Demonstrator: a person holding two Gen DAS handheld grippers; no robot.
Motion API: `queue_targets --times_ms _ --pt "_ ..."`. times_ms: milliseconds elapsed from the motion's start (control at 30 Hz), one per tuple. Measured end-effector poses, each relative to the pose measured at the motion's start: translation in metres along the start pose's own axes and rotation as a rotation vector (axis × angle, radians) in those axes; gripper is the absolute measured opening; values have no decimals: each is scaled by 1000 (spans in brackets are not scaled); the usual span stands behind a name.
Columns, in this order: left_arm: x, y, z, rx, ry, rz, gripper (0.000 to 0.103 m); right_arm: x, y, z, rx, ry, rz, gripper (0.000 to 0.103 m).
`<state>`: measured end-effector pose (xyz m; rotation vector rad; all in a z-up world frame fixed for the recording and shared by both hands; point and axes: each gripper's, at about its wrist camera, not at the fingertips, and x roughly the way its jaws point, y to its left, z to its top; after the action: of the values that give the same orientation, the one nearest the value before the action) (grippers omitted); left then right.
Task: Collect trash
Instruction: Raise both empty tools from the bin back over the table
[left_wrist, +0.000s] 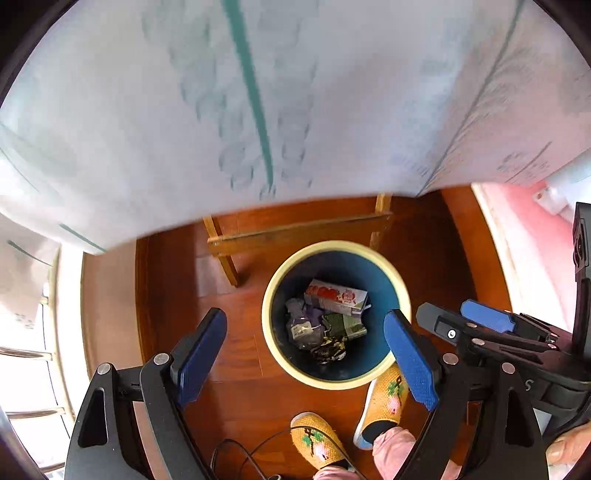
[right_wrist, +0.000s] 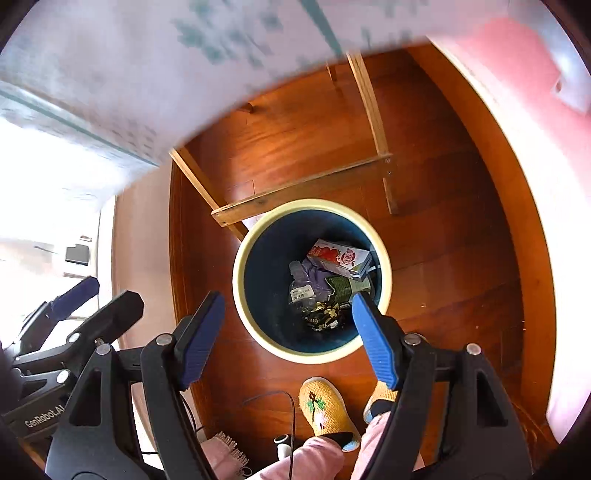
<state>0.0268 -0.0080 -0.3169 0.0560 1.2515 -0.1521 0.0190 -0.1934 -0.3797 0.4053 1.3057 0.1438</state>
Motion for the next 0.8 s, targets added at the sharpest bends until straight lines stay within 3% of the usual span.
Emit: queue_targets --times_ms 367,800 --pt "-120 -2 32 -22 -61 -13 88 -125 48 15 -70 -56 4 69" --pt "-288 2 76 -10 -263 15 88 -290 113 41 -248 -232 44 69"
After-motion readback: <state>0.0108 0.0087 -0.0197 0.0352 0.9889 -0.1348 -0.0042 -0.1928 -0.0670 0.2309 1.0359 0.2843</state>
